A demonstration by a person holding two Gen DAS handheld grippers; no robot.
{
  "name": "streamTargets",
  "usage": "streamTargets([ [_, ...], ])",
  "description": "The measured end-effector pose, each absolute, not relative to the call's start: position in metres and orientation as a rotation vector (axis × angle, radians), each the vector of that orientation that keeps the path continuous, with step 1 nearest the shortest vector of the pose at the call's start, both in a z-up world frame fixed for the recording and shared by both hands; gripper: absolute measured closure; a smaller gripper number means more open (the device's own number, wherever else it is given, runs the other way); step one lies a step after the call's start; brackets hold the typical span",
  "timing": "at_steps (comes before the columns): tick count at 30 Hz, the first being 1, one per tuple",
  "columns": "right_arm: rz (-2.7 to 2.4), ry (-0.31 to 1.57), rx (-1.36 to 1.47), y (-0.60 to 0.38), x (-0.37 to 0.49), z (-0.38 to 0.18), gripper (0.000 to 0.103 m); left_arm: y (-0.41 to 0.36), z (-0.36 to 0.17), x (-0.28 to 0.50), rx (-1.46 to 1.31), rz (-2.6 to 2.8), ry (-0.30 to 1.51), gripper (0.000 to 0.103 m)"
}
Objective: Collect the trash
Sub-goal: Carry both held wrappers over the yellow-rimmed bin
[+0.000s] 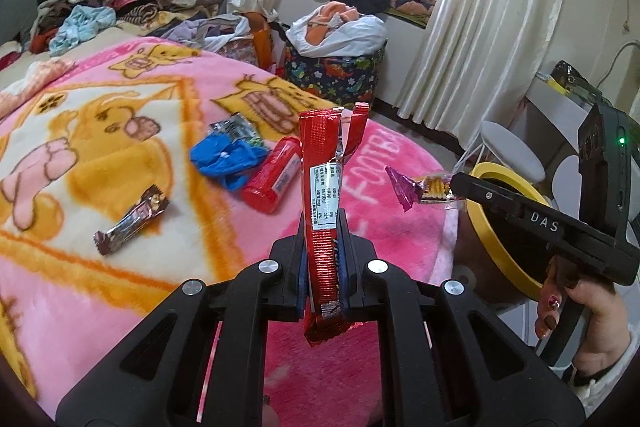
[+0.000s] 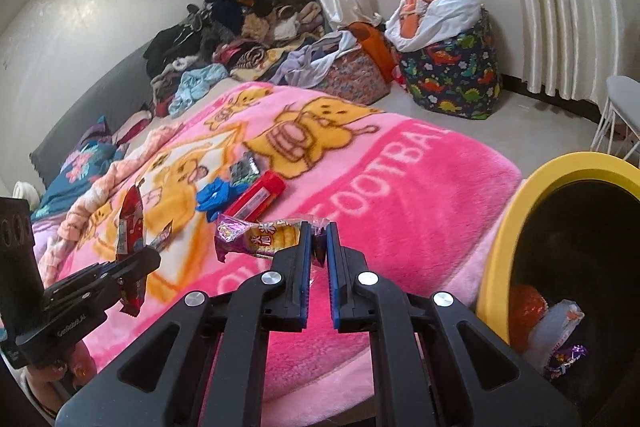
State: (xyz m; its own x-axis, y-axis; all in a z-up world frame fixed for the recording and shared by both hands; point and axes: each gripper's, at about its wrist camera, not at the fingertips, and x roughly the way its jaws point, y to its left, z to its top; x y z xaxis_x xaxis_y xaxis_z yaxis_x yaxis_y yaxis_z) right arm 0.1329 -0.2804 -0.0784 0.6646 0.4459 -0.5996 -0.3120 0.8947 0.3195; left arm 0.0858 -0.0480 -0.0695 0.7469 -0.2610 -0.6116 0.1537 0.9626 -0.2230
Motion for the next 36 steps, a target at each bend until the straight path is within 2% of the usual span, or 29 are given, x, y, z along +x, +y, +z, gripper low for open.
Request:
streamTargets([
  [36,0.190,0.636,0.357,-0.395,0.123,-0.066,0.095,-0.133,-0.051,0.095,-0.071,-0.374,0.649,0.096],
])
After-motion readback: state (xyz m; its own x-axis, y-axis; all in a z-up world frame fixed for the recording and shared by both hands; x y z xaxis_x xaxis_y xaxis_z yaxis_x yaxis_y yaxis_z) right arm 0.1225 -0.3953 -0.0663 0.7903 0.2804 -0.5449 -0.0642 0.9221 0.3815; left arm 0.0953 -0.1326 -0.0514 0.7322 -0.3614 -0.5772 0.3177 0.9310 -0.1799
